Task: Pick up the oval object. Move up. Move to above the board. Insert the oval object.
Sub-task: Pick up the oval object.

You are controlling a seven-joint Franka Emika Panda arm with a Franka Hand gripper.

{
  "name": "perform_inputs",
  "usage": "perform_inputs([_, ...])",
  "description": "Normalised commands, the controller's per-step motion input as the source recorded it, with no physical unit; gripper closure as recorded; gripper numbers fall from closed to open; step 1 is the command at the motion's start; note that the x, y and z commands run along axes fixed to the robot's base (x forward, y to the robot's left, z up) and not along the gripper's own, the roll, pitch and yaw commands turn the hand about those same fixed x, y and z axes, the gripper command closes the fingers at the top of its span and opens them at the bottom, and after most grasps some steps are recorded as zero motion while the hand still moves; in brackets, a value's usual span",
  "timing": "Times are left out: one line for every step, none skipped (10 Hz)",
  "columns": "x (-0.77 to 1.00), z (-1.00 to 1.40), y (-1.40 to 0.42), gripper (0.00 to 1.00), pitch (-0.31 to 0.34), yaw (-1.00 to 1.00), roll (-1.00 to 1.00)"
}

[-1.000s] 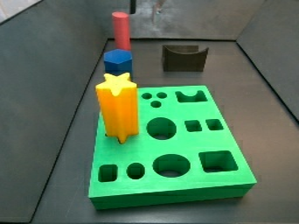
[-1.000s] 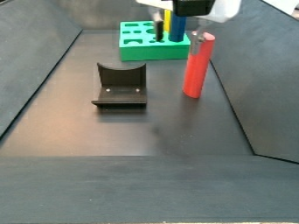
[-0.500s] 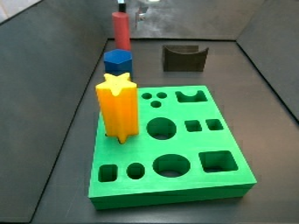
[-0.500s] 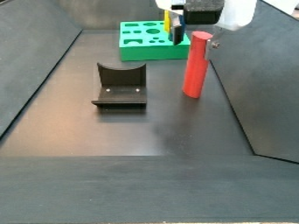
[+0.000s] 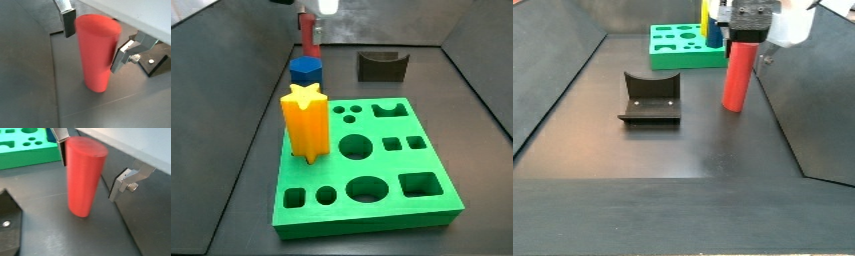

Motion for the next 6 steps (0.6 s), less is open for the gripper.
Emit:
perform_inputs([-0.14, -0.07, -0.04, 0.00, -0.066, 0.11, 0.00])
perform_inputs([0.00, -0.11, -0.08, 0.00, -0.053, 0.47, 0.00])
perform_inputs([-0.05, -0.13, -0.03, 0.00, -0.066, 0.46, -0.05])
perform_inputs([0.00, -0.09, 0.00, 0.00, -0.009, 0.51, -0.06])
perform_inputs([0.00, 0.00, 0.00, 0.00, 0.000, 0.00, 0.00])
perform_inputs([0.00, 0.00, 0.00, 1.00, 0.000, 0.00, 0.00])
